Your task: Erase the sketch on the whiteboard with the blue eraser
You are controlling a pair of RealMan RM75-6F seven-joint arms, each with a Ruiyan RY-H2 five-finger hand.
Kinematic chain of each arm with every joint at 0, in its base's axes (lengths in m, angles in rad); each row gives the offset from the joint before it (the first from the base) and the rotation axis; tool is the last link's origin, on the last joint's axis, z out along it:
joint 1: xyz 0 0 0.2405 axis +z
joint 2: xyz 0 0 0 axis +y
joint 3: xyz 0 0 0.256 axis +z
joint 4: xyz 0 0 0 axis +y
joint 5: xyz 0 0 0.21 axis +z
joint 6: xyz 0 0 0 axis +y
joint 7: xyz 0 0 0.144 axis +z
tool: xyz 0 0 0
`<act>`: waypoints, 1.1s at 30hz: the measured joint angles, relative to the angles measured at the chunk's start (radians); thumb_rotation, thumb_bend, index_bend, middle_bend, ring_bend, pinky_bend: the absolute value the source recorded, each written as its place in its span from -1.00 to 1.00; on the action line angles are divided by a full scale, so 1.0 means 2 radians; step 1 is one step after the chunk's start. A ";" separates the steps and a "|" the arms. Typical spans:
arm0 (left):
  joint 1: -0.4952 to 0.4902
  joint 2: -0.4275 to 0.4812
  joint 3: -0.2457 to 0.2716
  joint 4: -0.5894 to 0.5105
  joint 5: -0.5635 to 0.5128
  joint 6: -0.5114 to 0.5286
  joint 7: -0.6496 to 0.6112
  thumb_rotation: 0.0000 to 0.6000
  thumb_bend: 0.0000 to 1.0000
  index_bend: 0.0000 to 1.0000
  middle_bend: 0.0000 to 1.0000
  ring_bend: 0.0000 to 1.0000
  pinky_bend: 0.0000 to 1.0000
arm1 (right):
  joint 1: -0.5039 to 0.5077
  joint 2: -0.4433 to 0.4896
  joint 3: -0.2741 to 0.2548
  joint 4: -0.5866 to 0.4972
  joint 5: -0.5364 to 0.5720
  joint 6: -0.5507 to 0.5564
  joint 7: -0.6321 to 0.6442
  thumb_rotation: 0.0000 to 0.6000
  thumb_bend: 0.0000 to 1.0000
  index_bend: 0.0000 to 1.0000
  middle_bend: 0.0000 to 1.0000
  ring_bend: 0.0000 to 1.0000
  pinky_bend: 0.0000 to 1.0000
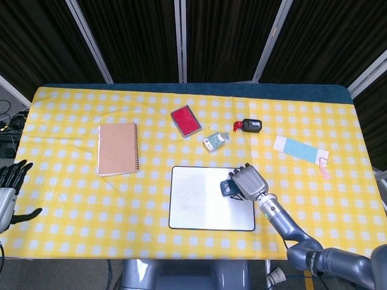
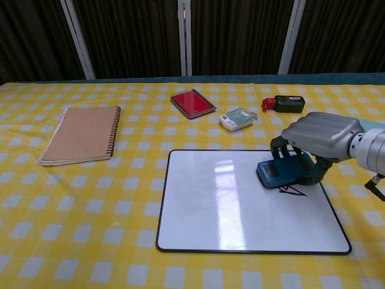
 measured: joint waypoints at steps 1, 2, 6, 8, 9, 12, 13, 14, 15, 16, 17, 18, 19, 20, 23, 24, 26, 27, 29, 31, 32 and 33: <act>0.000 0.000 0.000 0.000 0.000 0.000 0.001 1.00 -1.00 -1.00 -1.00 -1.00 -1.00 | 0.000 0.001 -0.003 -0.004 -0.001 0.001 -0.001 1.00 0.41 0.24 0.23 -0.03 -0.23; 0.000 -0.001 0.000 0.000 -0.001 -0.001 0.002 1.00 -1.00 -1.00 -1.00 -1.00 -1.00 | -0.001 0.003 -0.007 -0.007 -0.003 0.001 -0.003 1.00 0.42 0.24 0.23 -0.03 -0.23; -0.001 -0.002 0.001 -0.001 -0.002 -0.001 0.005 1.00 -1.00 -1.00 -1.00 -1.00 -1.00 | -0.003 0.014 -0.023 -0.027 -0.012 0.001 -0.009 1.00 0.44 0.26 0.25 -0.01 -0.23; -0.001 -0.002 0.000 -0.001 -0.002 -0.001 0.006 1.00 -1.00 -1.00 -1.00 -1.00 -1.00 | -0.003 0.020 -0.032 -0.037 -0.019 0.000 -0.013 1.00 0.44 0.27 0.26 0.00 -0.23; -0.001 -0.002 0.000 -0.001 -0.003 -0.001 0.007 1.00 -1.00 -1.00 -1.00 -1.00 -1.00 | -0.004 0.025 -0.037 -0.044 -0.023 0.000 -0.016 1.00 0.44 0.27 0.26 0.00 -0.23; -0.001 -0.003 0.001 -0.001 -0.003 -0.002 0.009 1.00 -1.00 -1.00 -1.00 -1.00 -1.00 | -0.005 0.037 -0.050 -0.066 -0.034 0.000 -0.022 1.00 0.44 0.27 0.26 0.00 -0.23; -0.001 -0.004 0.001 -0.001 -0.003 -0.001 0.010 1.00 -1.00 -1.00 -1.00 -1.00 -1.00 | -0.006 0.041 -0.055 -0.073 -0.037 -0.001 -0.023 1.00 0.44 0.27 0.26 0.01 -0.23; -0.001 -0.004 0.001 -0.001 -0.003 -0.001 0.010 1.00 -1.00 -1.00 -1.00 -1.00 -1.00 | -0.007 0.045 -0.059 -0.080 -0.040 -0.001 -0.025 1.00 0.44 0.28 0.26 0.01 -0.23; -0.001 -0.004 0.001 -0.002 -0.003 -0.001 0.010 1.00 -1.00 -1.00 -1.00 -1.00 -1.00 | -0.007 0.050 -0.064 -0.089 -0.043 -0.002 -0.027 1.00 0.44 0.28 0.26 0.01 -0.23; -0.001 -0.004 0.001 -0.002 -0.003 0.000 0.011 1.00 -1.00 -1.00 -1.00 -1.00 -1.00 | -0.008 0.053 -0.068 -0.096 -0.045 -0.002 -0.028 1.00 0.44 0.28 0.27 0.01 -0.23; -0.001 -0.004 0.001 -0.002 -0.003 0.000 0.011 1.00 -1.00 -1.00 -1.00 -1.00 -1.00 | -0.009 0.056 -0.072 -0.102 -0.048 -0.002 -0.030 1.00 0.44 0.29 0.27 0.02 -0.23; -0.001 -0.004 0.001 -0.002 -0.003 0.000 0.011 1.00 -1.00 -1.00 -1.00 -1.00 -1.00 | -0.010 0.061 -0.079 -0.111 -0.053 -0.002 -0.033 1.00 0.44 0.29 0.27 0.02 -0.23; -0.001 -0.004 0.001 -0.002 -0.002 0.000 0.011 1.00 -1.00 -1.00 -1.00 -1.00 -1.00 | -0.011 0.063 -0.082 -0.113 -0.056 -0.002 -0.034 1.00 0.44 0.29 0.27 0.02 -0.23; -0.001 -0.003 0.001 -0.003 -0.002 0.001 0.011 1.00 -1.00 -1.00 -1.00 -1.00 -1.00 | -0.011 0.064 -0.085 -0.116 -0.059 -0.001 -0.035 1.00 0.44 0.29 0.27 0.02 -0.23; -0.001 -0.003 0.001 -0.003 -0.002 0.001 0.010 1.00 -1.00 -1.00 -1.00 -1.00 -1.00 | -0.013 0.063 -0.088 -0.116 -0.066 0.003 -0.037 1.00 0.44 0.29 0.27 0.02 -0.22; -0.001 -0.003 0.001 -0.003 -0.002 0.001 0.010 1.00 -1.00 -1.00 -1.00 -1.00 -1.00 | -0.014 0.061 -0.087 -0.112 -0.066 0.005 -0.037 1.00 0.44 0.29 0.27 0.02 -0.22; -0.001 -0.003 0.001 -0.003 -0.002 0.002 0.009 1.00 -1.00 -1.00 -1.00 -1.00 -1.00 | -0.014 0.057 -0.083 -0.104 -0.065 0.009 -0.036 1.00 0.44 0.29 0.27 0.02 -0.22; -0.001 -0.003 0.001 -0.002 -0.002 0.002 0.008 1.00 -1.00 -1.00 -1.00 -1.00 -1.00 | -0.014 0.054 -0.079 -0.096 -0.064 0.011 -0.036 1.00 0.44 0.29 0.27 0.02 -0.22; -0.001 -0.002 0.001 -0.002 -0.003 0.002 0.007 1.00 -1.00 -1.00 -1.00 -1.00 -1.00 | -0.014 0.049 -0.073 -0.084 -0.061 0.015 -0.037 1.00 0.44 0.29 0.27 0.02 -0.22; -0.001 -0.002 0.001 -0.001 -0.003 0.001 0.007 1.00 -1.00 -1.00 -1.00 -1.00 -1.00 | -0.013 0.041 -0.065 -0.067 -0.053 0.018 -0.038 1.00 0.44 0.29 0.27 0.02 -0.22; -0.002 -0.002 0.001 -0.001 -0.003 0.000 0.008 1.00 -1.00 -1.00 -1.00 -1.00 -1.00 | -0.012 0.037 -0.061 -0.059 -0.048 0.018 -0.038 1.00 0.44 0.29 0.27 0.02 -0.22; -0.002 -0.003 0.001 -0.001 -0.003 0.000 0.008 1.00 -1.00 -1.00 -1.00 -1.00 -1.00 | -0.012 0.032 -0.056 -0.048 -0.041 0.019 -0.039 1.00 0.44 0.29 0.27 0.02 -0.22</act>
